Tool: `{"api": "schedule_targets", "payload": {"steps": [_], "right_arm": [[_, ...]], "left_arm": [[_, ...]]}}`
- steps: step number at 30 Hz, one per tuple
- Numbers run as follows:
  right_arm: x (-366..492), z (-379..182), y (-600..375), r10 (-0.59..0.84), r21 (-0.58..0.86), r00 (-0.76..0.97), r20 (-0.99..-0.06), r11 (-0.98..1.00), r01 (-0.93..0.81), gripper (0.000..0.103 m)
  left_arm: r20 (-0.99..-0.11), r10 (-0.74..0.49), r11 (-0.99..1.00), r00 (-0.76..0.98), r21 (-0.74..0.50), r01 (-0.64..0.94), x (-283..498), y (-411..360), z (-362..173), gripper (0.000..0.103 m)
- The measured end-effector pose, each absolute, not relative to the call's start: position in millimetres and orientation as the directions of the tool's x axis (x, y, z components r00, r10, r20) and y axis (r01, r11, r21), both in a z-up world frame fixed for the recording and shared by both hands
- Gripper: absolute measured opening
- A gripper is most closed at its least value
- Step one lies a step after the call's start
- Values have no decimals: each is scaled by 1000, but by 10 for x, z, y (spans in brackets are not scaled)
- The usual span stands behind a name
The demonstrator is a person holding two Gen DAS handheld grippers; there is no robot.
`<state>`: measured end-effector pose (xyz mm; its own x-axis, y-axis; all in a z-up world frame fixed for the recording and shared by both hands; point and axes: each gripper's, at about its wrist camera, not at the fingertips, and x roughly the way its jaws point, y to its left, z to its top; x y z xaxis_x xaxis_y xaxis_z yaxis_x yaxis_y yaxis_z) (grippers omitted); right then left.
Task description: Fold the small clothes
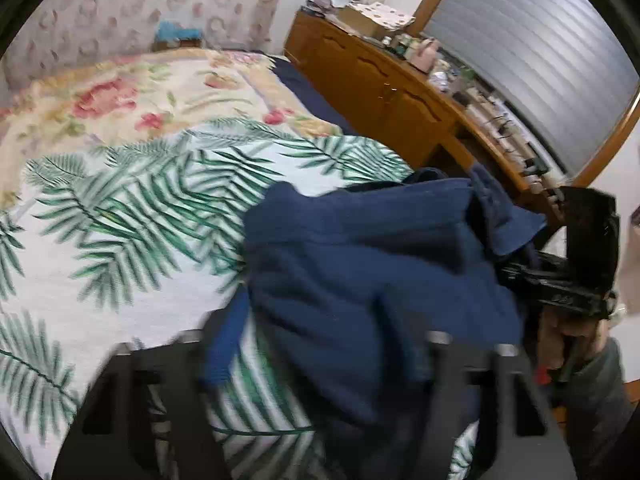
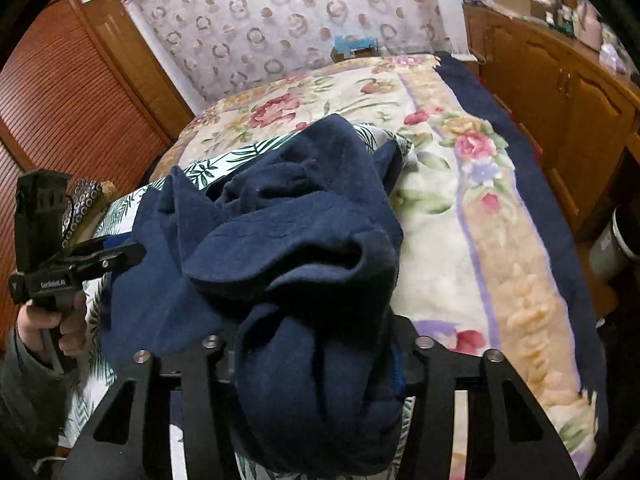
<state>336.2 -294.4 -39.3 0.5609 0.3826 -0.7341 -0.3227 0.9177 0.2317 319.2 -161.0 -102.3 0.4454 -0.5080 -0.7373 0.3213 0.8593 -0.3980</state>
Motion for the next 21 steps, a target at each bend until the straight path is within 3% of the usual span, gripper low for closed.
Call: {"api": "schedule_targets", "payload": {"steps": [1, 3, 5, 15, 21], "right_arm": [[3337, -381, -2946, 380, 223, 570, -729, 918, -326, 35], [3263, -373, -2908, 361, 193, 593, -719, 924, -329, 30], [3169, -331, -2853, 332, 139, 627, -704, 931, -337, 28], [2803, 278, -2486, 365, 40, 729, -579, 906, -421, 26], [2772, 620, -1865, 489, 25, 714, -501, 833, -552, 26]], "left_arm": [[-740, -505, 861, 444, -399, 314, 3195, -1616, -1025, 43], [-733, -508, 859, 453, -393, 328, 3183, -1627, -998, 19], [-720, -518, 854, 462, -401, 332, 3143, -1619, -931, 14], [-552, -573, 818, 606, -421, 391, 2492, -1155, -70, 11], [-471, -491, 866, 733, -358, 350, 1927, -396, 508, 11]]}}
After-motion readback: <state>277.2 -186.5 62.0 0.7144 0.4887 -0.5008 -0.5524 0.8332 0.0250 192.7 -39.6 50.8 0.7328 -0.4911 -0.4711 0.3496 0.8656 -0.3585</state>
